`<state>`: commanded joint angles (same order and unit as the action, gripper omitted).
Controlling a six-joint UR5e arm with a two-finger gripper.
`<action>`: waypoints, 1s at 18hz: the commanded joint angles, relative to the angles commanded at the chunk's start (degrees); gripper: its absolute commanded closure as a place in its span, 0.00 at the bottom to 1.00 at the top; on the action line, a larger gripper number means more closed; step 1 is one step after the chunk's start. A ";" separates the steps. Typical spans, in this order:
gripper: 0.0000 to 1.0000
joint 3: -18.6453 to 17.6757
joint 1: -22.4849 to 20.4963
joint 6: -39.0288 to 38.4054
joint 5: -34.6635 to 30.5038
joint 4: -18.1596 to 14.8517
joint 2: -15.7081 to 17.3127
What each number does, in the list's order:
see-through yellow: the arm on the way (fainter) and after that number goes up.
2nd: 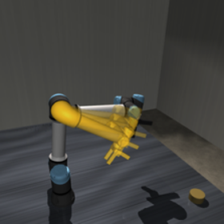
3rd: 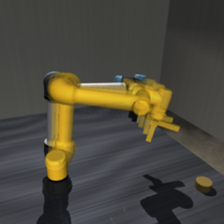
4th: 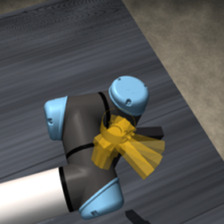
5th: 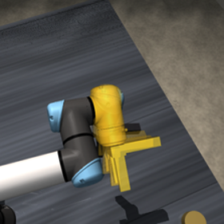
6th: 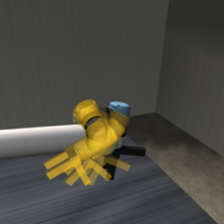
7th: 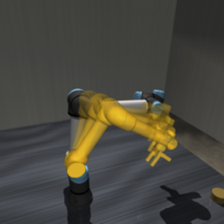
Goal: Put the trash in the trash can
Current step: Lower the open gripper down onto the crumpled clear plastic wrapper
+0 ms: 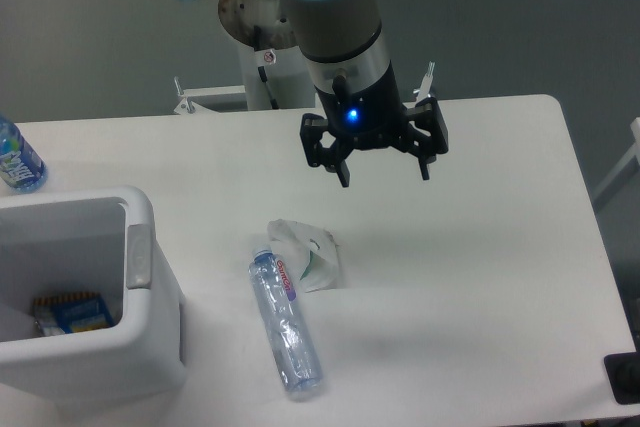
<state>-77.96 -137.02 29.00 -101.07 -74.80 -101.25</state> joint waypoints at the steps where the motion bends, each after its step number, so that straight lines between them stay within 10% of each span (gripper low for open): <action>1: 0.00 -0.09 0.17 0.00 -0.09 0.17 0.09; 18: 0.00 -16.78 2.11 -12.39 2.19 7.56 0.00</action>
<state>-94.73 -134.91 16.61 -98.88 -67.24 -101.25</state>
